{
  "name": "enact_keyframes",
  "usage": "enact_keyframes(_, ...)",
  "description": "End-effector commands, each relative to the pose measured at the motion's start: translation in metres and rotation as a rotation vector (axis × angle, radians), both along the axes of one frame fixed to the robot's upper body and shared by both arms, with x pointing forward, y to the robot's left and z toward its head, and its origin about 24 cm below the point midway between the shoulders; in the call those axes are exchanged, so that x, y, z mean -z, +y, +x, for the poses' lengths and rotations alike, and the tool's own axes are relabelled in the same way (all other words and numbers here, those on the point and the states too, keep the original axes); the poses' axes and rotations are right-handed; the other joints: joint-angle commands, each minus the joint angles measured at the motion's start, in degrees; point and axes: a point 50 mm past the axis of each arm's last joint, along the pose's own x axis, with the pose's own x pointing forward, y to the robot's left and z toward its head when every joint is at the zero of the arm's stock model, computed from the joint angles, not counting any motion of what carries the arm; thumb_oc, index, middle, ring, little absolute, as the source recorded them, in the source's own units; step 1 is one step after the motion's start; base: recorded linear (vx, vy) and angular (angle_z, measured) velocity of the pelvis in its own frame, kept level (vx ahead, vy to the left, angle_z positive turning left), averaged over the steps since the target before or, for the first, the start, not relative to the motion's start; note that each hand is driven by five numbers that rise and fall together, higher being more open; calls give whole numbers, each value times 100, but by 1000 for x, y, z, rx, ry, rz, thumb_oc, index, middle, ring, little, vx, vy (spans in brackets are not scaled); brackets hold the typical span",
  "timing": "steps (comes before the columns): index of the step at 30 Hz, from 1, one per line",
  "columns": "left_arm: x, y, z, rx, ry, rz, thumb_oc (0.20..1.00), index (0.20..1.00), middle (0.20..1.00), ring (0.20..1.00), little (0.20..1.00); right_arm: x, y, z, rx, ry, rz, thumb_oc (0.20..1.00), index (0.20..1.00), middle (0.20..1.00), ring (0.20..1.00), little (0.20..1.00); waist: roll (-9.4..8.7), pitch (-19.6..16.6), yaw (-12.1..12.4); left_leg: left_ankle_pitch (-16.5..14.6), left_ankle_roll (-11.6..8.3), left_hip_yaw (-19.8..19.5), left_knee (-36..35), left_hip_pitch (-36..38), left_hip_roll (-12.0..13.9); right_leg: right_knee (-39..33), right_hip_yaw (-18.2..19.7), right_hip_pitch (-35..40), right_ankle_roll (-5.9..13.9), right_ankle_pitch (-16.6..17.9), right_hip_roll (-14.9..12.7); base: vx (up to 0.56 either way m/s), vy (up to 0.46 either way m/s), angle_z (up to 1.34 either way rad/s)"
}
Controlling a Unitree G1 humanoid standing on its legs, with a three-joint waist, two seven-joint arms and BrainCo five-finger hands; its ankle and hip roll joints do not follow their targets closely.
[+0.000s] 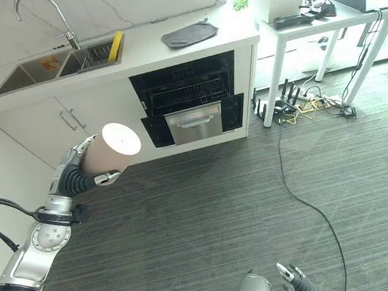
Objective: Place the dishes in the dishwasher.
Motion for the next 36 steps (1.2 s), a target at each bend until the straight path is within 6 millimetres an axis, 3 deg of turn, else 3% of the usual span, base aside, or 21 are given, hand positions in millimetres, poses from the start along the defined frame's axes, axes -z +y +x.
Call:
enact_keyframes(1, -39, 6, -1, -2, -185, -44, 200, 200, 200, 200, 200, 1, -6, -16, -33, 32, -31, 1000, 1000, 1000, 1000, 1000, -114, -331, -81, 444, 291, 250, 1057, -568, -1015, -987, -146, 274, 111, 571, 415, 201, -230, -1)
enact_keyframes(3, -42, 6, 0, 16, -180, -51, 200, 200, 200, 200, 200, 0, -13, -21, 0, 38, -38, 1000, 1000, 1000, 1000, 1000, -183, -291, -55, 597, 177, 515, 1434, -959, -792, -1134, -323, 502, 1, 475, 421, 179, -176, 41)
enact_keyframes(8, -41, 8, -2, 8, -181, -35, 200, 200, 200, 200, 200, 1, -14, -23, -23, 64, -34, 1000, 1000, 1000, 1000, 1000, -148, -200, -30, 269, 392, 642, 276, -872, -729, -1041, -229, 520, 91, 426, 443, 172, 33, 18)
enact_keyframes(9, -39, 9, -4, -9, -185, -35, 200, 200, 200, 200, 200, 3, -12, -24, -42, 86, -32, 1000, 1000, 1000, 1000, 1000, -110, -173, -30, 401, 339, 631, -601, -734, -531, -1036, -85, 574, 147, 354, 508, 254, 152, -3)
enact_keyframes(11, -38, 8, -5, -19, -190, -36, 200, 200, 200, 200, 200, 4, -12, -26, -51, 98, -28, 1000, 1000, 1000, 1000, 1000, -83, -140, 10, 891, 97, 605, -1080, -793, -133, -1127, 35, 752, 164, 250, 545, 200, 139, -2)
enact_keyframes(12, -38, 8, -6, -20, -191, -36, 200, 200, 200, 200, 200, 4, -12, -26, -53, 99, -28, 1000, 1000, 1000, 1000, 1000, -78, -141, 21, 993, 41, 608, -1161, -808, -49, -1158, 50, 789, 162, 234, 552, 217, 199, -15)
enact_keyframes(13, -39, 6, -6, -18, -196, -37, 200, 200, 200, 200, 200, 4, -13, -29, -55, 96, -30, 1000, 1000, 1000, 1000, 1000, -77, -105, 49, 1461, -170, 792, -1450, -952, 478, -1301, 23, 986, 185, 187, 457, 331, 274, -16)
enact_keyframes(14, -40, 5, -6, -12, -201, -41, 200, 200, 200, 200, 200, 3, -14, -30, -50, 87, -30, 1000, 1000, 1000, 1000, 1000, -99, -99, 21, 1578, -296, 1023, -1584, -932, 735, -1388, -90, 1140, 266, 117, 315, 359, 326, -10)
enact_keyframes(15, -41, 4, -5, -9, -204, -42, 200, 200, 200, 200, 200, 3, -14, -30, -44, 79, -32, 1000, 1000, 1000, 1000, 1000, -102, -95, 0, 1622, -317, 1189, -1616, -899, 803, -1425, -212, 1186, 291, 140, 247, 395, 356, -12)
enact_keyframes(17, -43, 4, -4, -3, -212, -43, 200, 200, 200, 200, 200, 3, -12, -28, -32, 71, -36, 1000, 1000, 1000, 1000, 1000, -88, -109, 20, 1543, -330, 1170, -1690, -789, 755, -1374, -364, 1229, 353, 101, 118, 321, 332, -6)
enact_keyframes(18, -44, 0, -4, 13, -201, -36, 200, 200, 200, 200, 200, 4, -11, -28, 9, 85, -32, 1000, 1000, 1000, 1000, 1000, -63, -122, 53, 1469, -294, 1124, -1675, -738, 613, -1152, -421, 1247, 384, 16, 0, 243, 273, 8)
enact_keyframes(23, -42, -9, 0, 56, -194, -10, 200, 200, 200, 200, 200, 6, -4, -32, 13, 84, 4, 1000, 1000, 1000, 1000, 1000, -32, -119, 78, 1306, -113, 880, -1678, -694, 265, -511, -305, 1151, 413, -244, -124, 192, 251, 15)
enact_keyframes(24, -42, -14, 2, 88, -194, 3, 200, 200, 200, 200, 200, 6, 3, -28, -28, 62, -2, 1000, 1000, 1000, 1000, 1000, -26, -80, 82, 1249, 148, 818, -1581, -811, 25, 95, -168, 950, 449, -80, -205, 203, 406, 25)
enact_keyframes(28, -45, -18, 8, 126, -193, 28, 200, 200, 200, 200, 200, 5, 7, -21, 54, 14, 33, 1000, 1000, 1000, 1000, 1000, -106, -88, 18, 859, 593, 709, -1544, -769, -542, 1762, 290, 462, 731, 368, -479, 181, 296, 47)
enact_keyframes(29, -45, -18, 8, 127, -191, 30, 200, 200, 200, 200, 200, 5, 7, -21, 59, 10, 35, 1000, 1000, 1000, 1000, 1000, -119, -87, 14, 834, 626, 717, -1542, -763, -589, 1854, 305, 424, 756, 410, -505, 148, 279, 28)
enact_keyframes(30, -43, -17, 9, 119, -183, 34, 200, 200, 200, 200, 200, 4, 7, -21, 56, 5, 40, 1000, 1000, 1000, 1000, 1000, -86, -90, 10, 790, 742, 764, -1603, -673, -694, 2496, 259, 243, 837, 692, -662, 171, 234, 23)
enact_keyframes(31, -41, -15, 9, 104, -179, 28, 200, 200, 200, 200, 200, 4, 8, -20, 46, -3, 46, 1000, 1000, 1000, 1000, 1000, -87, -88, -3, 747, 797, 832, -1719, -557, -794, 2612, 282, -6, 892, 770, -660, 99, 186, 21)
enact_keyframes(33, -42, -15, 9, 99, -185, 26, 200, 200, 200, 200, 200, 4, 10, -19, 38, -14, 49, 1000, 1000, 1000, 1000, 1000, -67, -40, -69, 764, 813, 881, -1716, -565, -767, 2247, 170, -229, 799, 975, -391, 52, 8, -10)
enact_keyframes(36, -46, -16, 10, 93, -196, 34, 200, 200, 200, 200, 200, 3, 12, -13, 23, -26, 46, 1000, 1000, 1000, 1000, 1000, -101, 10, -160, 670, 728, 850, -1767, -430, -759, 1089, 19, -360, 759, 1090, -304, 134, -92, -8)
